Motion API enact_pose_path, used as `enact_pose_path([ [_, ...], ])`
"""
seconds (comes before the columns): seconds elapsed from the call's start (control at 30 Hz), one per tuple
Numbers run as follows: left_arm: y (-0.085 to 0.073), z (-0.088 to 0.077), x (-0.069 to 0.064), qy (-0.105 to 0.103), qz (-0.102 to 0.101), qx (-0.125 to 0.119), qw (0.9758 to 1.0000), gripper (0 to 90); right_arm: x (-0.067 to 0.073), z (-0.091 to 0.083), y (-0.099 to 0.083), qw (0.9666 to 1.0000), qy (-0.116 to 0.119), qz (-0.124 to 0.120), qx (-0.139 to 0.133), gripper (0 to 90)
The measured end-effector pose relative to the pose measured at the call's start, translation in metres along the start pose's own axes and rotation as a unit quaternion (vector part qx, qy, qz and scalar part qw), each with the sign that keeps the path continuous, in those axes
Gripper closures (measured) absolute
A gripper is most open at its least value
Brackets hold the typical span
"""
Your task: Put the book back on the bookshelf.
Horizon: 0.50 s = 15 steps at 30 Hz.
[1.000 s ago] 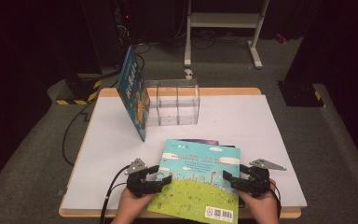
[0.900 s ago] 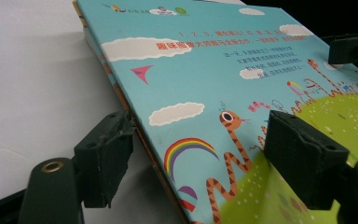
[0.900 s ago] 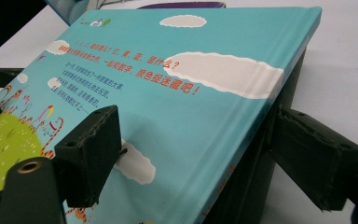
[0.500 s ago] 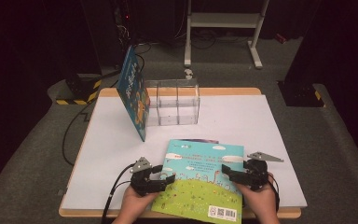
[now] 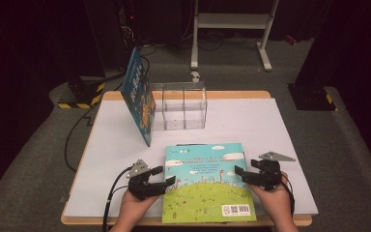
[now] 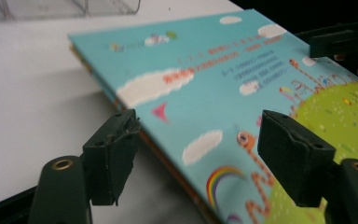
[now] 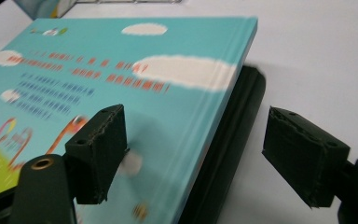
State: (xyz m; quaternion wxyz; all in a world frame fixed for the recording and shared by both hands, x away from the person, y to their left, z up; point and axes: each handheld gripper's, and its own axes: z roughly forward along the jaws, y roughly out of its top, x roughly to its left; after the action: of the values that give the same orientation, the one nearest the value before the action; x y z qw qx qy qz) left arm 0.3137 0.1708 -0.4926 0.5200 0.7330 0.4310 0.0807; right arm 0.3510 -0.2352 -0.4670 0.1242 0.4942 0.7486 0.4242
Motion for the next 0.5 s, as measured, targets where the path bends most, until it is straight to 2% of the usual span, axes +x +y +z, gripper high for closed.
enact_pose_path([
  [0.1,-0.01,0.005,0.0,-0.002,-0.026,-0.002,0.9997,20.7,0.005,-0.007,-0.014,0.9998,0.014,0.011,-0.011,21.1],
  [0.13,-0.012,0.007,-0.002,-0.012,-0.034,-0.002,0.9994,20.2,0.006,-0.009,-0.017,0.9996,0.017,0.017,-0.012,21.2],
  [0.17,-0.012,0.009,-0.005,-0.017,-0.032,0.0,0.9994,20.4,0.008,-0.011,-0.019,0.9997,0.014,0.017,-0.011,21.5],
  [0.23,-0.011,0.01,-0.008,-0.007,-0.028,0.002,0.9996,18.8,0.013,-0.013,-0.02,0.9998,0.01,0.016,-0.008,24.3],
  [0.3,-0.007,0.011,-0.009,-0.006,-0.023,0.008,0.9997,19.5,0.018,-0.012,-0.02,0.9997,0.022,0.01,-0.003,28.3],
  [0.37,-0.003,0.013,-0.009,-0.006,-0.017,0.01,0.9998,19.9,0.021,-0.01,-0.018,1.0,0.009,0.004,-0.001,27.3],
  [0.47,0.003,0.019,-0.006,-0.007,-0.012,0.009,0.9999,20.9,0.014,-0.007,-0.014,0.9998,0.01,0.015,0.005,26.8],
  [0.5,0.005,0.022,-0.007,0.0,-0.005,0.004,1.0,21.5,0.011,-0.006,-0.013,0.9998,0.012,0.018,0.005,26.3],
])
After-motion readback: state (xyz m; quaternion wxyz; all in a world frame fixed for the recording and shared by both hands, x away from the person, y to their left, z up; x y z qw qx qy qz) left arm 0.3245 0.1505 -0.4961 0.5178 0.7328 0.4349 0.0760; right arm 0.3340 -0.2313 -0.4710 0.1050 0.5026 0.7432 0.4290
